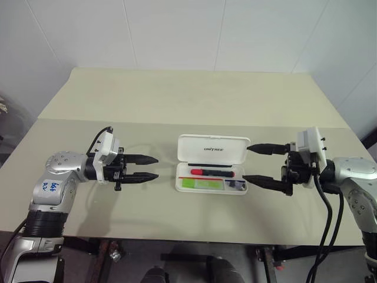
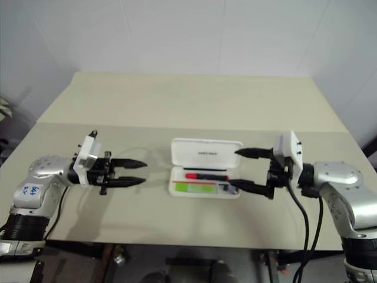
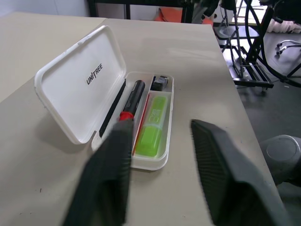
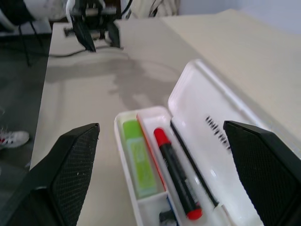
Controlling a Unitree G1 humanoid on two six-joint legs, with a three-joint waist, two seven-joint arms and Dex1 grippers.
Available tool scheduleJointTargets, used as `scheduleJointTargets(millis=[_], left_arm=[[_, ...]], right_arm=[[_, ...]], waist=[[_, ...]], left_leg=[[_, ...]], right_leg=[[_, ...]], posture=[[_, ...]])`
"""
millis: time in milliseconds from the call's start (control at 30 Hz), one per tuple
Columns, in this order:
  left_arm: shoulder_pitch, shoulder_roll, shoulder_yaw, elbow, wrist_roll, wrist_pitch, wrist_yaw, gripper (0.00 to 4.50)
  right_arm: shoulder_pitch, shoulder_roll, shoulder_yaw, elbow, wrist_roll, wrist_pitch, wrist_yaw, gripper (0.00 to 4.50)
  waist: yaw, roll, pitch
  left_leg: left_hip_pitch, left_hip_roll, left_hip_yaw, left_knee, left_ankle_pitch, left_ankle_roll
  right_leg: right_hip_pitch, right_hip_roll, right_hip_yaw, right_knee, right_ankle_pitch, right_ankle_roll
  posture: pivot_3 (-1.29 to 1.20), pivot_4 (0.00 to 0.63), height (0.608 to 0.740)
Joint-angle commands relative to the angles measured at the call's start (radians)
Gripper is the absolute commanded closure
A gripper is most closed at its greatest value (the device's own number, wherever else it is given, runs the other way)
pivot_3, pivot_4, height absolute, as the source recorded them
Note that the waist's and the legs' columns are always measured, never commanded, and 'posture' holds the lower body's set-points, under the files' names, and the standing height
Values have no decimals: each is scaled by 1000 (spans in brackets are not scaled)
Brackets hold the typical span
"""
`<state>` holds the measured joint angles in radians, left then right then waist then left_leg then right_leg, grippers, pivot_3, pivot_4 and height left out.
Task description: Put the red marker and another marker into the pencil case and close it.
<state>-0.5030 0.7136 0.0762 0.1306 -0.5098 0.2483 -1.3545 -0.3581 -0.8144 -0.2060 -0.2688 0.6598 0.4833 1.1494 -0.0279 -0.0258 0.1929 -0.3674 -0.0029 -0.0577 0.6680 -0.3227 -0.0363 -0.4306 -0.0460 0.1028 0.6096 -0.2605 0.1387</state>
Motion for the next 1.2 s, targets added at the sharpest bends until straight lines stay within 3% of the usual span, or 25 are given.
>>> scheduleJointTargets(millis=[33, 100, 300, 600, 900, 1200], left_arm=[[-30, -3, 24, 8, -8, -19, 4, 3918], [-38, -8, 20, 23, 1, -17, 17, 4474], [-115, -72, 20, 108, 60, -39, 168, 4474], [-313, -231, -90, 346, 304, -130, 461, 4474], [-420, -321, -146, 464, 343, -213, 397, 4474], [-333, -262, -146, 371, 319, -294, 215, 4474]], right_arm=[[2, -19, -26, -34, 15, -6, 1, 0], [5, -17, -20, -33, 10, -11, -2, 0], [1, 2, -2, -9, -25, -38, -29, 0], [0, 31, 18, 19, -88, -83, -76, 0], [12, 30, 17, -5, -82, -81, -105, 0], [80, -16, -53, -59, -20, -20, -104, 0]], waist=[[0, 0, 0], [1, 0, 0], [3, 0, 0], [3, 0, 0], [2, 0, 0], [3, 0, 0]], left_leg=[[0, 0, 0, 0, 0, 0], [-1, 0, 0, 0, 0, 0], [-1, 0, 0, 0, 0, 0], [-1, -1, 0, 1, 0, 0], [-2, -1, 0, 0, 0, 0], [-2, -1, 0, 0, 0, 0]], right_leg=[[0, 0, 0, 0, 0, 0], [0, 0, 0, 0, 0, 0], [0, 0, 0, 0, 0, 0], [0, 0, 0, 2, 0, 0], [0, 0, 0, 1, 0, 1], [-1, 0, 0, 2, 0, 1]], posture=[[0, 150, 740], [0, 150, 740], [0, 150, 740], [0, 150, 740], [0, 150, 740], [0, 150, 740]])
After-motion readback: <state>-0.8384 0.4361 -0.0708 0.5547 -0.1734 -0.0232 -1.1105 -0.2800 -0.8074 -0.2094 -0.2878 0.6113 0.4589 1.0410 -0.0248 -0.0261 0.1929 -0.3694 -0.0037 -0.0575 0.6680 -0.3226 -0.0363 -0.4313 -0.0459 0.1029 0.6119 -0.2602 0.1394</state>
